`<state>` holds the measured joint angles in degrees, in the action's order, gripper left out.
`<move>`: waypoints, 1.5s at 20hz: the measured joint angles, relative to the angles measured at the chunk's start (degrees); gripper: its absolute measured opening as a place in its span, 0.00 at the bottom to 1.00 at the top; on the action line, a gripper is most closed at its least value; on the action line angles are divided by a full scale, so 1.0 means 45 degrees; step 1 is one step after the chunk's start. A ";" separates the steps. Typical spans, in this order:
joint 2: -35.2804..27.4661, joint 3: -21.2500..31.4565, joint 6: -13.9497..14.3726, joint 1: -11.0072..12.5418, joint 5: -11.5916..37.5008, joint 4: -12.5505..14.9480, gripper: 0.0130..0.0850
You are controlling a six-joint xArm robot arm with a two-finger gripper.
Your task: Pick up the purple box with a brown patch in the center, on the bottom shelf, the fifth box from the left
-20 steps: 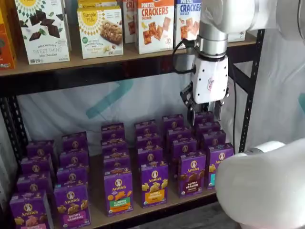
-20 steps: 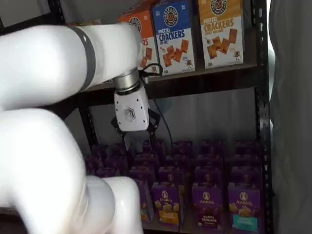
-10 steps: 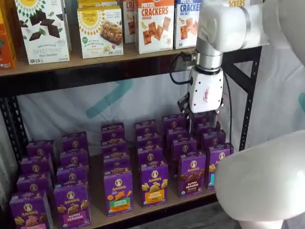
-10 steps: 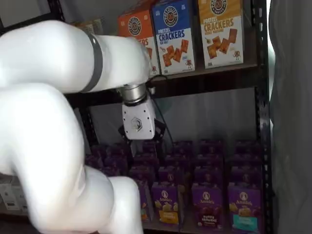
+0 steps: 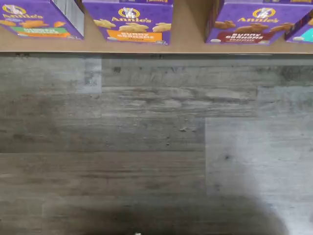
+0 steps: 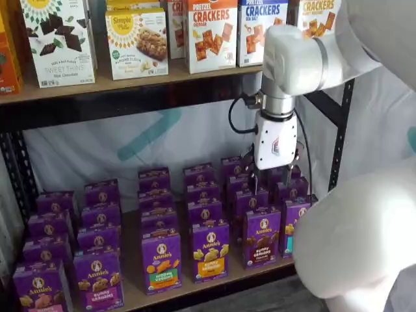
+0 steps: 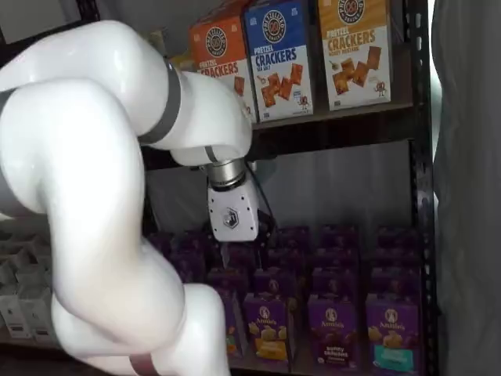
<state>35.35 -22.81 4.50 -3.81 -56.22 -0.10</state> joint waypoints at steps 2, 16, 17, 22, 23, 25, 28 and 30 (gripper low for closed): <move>-0.0501 0.0063 -0.0194 0.0111 0.0509 -0.0141 1.00; -0.5246 0.0216 -0.0774 0.1110 0.5399 0.0454 1.00; -0.5669 0.0183 -0.0880 0.1203 0.5836 0.0433 1.00; -0.7522 -0.0259 -0.1214 0.1556 0.7265 0.0458 1.00; -0.7799 -0.0368 -0.1242 0.1598 0.7442 0.0472 1.00; -0.8336 -0.0624 -0.1258 0.1680 0.7716 0.0546 1.00; -0.9099 -0.1059 -0.1231 0.1797 0.8039 0.0707 1.00; -0.9576 -0.1372 -0.1400 0.1864 0.8185 0.0597 1.00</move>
<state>-7.74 -28.98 -1.80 4.58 -19.39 2.58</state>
